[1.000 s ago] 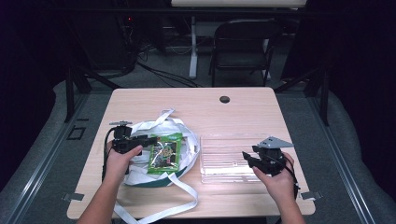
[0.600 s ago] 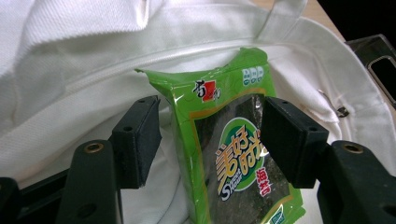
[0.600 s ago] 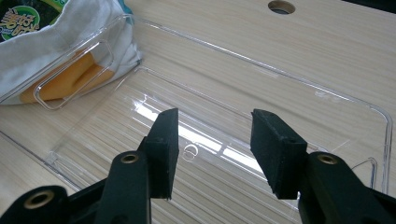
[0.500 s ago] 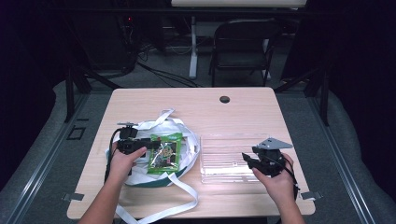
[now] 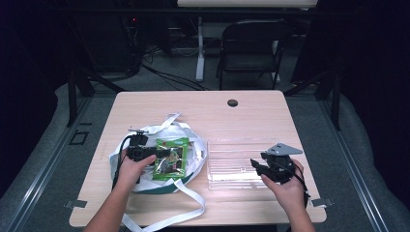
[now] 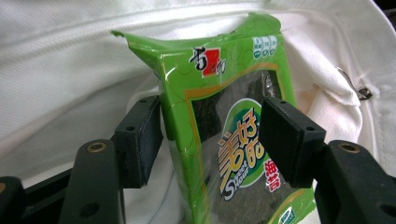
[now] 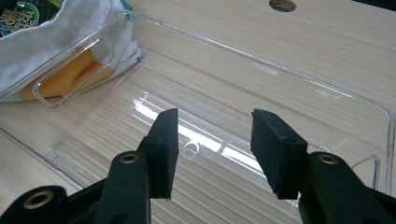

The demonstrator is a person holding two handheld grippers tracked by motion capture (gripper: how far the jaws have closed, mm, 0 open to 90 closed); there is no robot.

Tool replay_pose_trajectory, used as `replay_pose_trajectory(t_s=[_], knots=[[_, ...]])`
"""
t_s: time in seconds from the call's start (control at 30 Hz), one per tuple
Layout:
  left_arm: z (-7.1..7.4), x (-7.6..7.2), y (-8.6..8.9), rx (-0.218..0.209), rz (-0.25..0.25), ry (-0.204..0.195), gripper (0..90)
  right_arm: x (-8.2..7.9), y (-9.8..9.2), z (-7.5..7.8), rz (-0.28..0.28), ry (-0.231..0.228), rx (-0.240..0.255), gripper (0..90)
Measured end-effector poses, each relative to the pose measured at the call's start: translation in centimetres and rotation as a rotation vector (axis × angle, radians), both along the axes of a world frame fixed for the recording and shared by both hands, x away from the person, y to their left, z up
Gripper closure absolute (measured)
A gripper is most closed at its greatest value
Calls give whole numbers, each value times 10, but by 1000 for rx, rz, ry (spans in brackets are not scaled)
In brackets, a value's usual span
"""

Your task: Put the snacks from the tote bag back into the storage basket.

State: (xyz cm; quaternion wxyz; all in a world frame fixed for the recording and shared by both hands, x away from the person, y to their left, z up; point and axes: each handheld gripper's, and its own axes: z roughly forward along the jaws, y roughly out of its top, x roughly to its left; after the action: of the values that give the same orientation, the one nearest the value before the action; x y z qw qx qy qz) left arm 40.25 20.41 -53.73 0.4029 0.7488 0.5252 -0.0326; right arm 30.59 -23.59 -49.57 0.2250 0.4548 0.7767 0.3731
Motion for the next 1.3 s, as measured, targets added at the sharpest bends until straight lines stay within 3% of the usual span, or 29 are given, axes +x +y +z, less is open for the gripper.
replay_pose_trajectory(t_s=[0.27, 0.73, 1.3], knots=[[-5, 1, 1, -23, 1, 23, 395, 0, 1, -1, 3, -3, 2, 520], [-6, 2, -1, -21, -16, 34, 437, 0, 1, -1, 8, -1, -8, 519], [3, -1, 2, -26, -28, 10, 595, 0, 2, -2, 3, -1, -9, 520]])
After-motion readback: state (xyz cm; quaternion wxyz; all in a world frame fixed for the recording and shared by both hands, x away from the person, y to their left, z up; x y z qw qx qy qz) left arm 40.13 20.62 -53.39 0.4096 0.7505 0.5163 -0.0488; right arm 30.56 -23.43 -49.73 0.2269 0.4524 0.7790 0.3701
